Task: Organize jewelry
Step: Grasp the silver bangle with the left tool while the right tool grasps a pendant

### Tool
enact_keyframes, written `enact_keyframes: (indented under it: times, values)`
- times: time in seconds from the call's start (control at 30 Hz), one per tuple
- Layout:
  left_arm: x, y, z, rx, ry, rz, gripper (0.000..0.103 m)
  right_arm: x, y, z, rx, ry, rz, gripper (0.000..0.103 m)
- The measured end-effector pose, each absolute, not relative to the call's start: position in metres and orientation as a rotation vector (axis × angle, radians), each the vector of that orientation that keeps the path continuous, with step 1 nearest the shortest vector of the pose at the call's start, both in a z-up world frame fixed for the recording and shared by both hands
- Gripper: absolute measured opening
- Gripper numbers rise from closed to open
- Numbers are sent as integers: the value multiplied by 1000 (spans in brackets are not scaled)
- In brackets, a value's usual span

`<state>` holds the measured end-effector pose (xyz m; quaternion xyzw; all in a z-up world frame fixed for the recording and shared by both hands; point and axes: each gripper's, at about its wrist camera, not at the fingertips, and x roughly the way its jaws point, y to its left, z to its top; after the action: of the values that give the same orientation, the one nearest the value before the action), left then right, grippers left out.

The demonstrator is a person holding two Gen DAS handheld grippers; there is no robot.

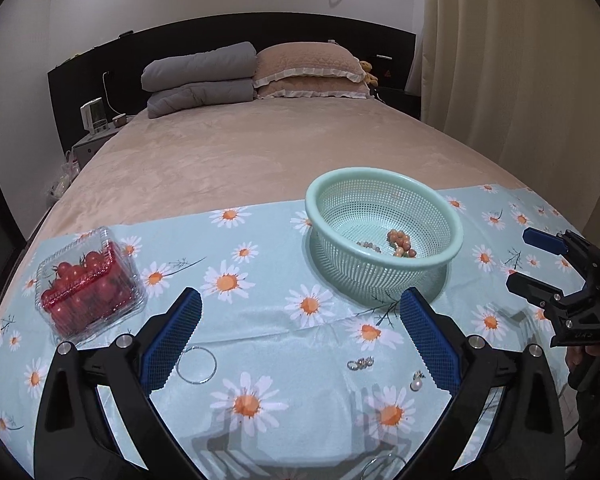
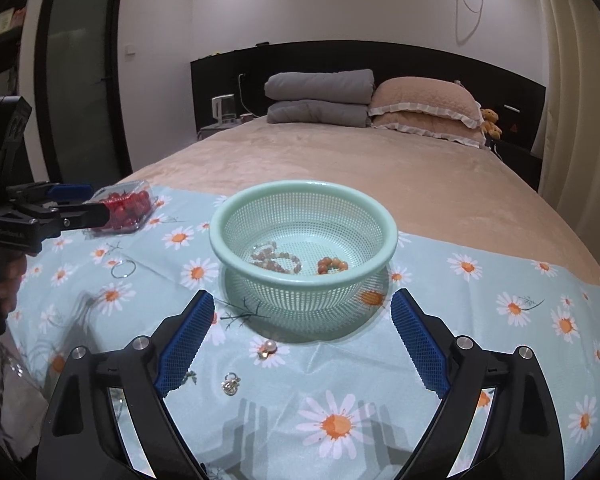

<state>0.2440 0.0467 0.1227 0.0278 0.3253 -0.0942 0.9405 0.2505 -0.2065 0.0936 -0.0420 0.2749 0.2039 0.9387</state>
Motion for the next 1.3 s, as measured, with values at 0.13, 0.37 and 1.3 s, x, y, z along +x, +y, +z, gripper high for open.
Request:
enact_keyframes:
  times: [0.13,0.37,1.3]
  values:
    - [224,50,112,74,684,-203,97,240,-199,83,-104,577,429,86]
    - [196,37,72,92,748,-248,97,236,-188,66,-106,627,437,86]
    - [147,-2,-14,171,806,-346,37,248,-162,-5,-93,805,451,11]
